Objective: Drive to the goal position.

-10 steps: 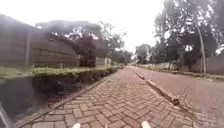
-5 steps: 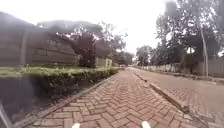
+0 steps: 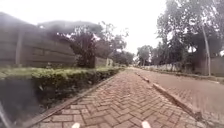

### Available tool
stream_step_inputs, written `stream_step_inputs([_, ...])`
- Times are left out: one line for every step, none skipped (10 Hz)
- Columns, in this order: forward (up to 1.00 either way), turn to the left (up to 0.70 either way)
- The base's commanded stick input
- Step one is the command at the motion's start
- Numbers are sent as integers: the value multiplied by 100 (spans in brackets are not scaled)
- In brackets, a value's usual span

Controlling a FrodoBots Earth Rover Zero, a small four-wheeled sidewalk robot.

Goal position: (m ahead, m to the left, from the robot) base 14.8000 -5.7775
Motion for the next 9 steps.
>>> stream_step_inputs([50,-23])
stream_step_inputs([50,-5])
stream_step_inputs([50,14])
stream_step_inputs([50,17])
stream_step_inputs([50,16])
stream_step_inputs([50,14])
stream_step_inputs([50,14])
stream_step_inputs([50,11])
stream_step_inputs([50,12])
